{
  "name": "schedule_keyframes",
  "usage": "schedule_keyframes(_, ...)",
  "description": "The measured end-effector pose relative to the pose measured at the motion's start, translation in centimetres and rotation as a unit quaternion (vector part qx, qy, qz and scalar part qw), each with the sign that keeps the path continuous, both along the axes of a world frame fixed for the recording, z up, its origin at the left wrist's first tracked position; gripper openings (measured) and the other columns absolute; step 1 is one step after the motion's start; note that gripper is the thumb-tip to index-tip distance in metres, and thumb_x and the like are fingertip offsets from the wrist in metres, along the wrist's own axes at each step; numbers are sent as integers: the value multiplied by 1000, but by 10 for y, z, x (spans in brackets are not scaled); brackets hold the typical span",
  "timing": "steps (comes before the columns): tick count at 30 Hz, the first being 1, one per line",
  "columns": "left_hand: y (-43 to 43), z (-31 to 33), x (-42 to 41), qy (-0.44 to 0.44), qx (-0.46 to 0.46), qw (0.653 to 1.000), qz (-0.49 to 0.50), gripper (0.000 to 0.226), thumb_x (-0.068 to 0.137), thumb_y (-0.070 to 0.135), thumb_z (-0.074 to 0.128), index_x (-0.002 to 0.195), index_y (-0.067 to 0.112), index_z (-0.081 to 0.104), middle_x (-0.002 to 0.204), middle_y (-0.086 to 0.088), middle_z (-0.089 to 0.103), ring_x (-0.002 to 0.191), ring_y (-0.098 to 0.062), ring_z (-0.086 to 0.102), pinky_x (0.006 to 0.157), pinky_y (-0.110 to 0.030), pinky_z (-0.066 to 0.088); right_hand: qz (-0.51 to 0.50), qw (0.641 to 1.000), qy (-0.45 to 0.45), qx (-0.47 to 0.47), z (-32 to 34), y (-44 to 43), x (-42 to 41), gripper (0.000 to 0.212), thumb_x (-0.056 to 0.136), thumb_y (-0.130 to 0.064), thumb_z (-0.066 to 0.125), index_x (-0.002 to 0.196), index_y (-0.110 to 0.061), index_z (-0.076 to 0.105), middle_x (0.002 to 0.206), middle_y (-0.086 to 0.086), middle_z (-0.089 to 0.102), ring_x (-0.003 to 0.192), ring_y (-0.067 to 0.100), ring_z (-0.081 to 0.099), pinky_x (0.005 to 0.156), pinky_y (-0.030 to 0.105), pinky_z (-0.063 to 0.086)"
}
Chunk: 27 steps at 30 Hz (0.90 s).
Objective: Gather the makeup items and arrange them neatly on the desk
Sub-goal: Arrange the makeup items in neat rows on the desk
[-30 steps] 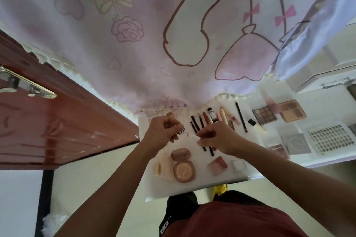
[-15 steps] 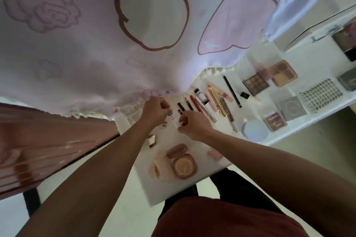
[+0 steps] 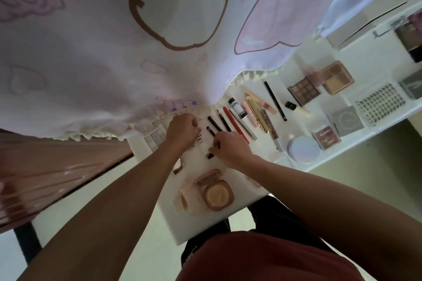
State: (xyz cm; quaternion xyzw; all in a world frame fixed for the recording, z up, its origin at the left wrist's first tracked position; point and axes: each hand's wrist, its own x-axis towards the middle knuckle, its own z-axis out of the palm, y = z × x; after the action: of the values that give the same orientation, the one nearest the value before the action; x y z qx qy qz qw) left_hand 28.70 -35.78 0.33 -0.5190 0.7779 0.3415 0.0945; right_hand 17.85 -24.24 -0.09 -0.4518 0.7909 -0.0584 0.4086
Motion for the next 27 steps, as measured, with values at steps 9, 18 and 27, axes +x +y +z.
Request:
schedule_keyframes(9,29,31,33,82,-53,988,119,11,84,15,70,94,10,69,85,1,68,80,-15,62,74,-23,43,97,987,124,18,5,3,-22,20,88,-33,61,80,-15,62,77,0,63,72,21,60,57,27,43)
schedule_keyframes(18,66,65,65,96,-83,974,189,8,85,19,69,90,13,71,85,1,70,76,-10,61,75,-24,46,-169,974,-148,30,29,-4,-42,25,84,-19,68,64,-8,60,58,7,57,48,17,50,47,24,37)
schedule_keyframes(27,104,119,42,229,100,938,241,14,91,20,65,95,7,71,83,-8,72,63,-13,61,53,-17,46,-313,823,-473,23,106,22,-68,9,87,-5,64,78,-7,63,77,14,71,50,14,55,40,20,38)
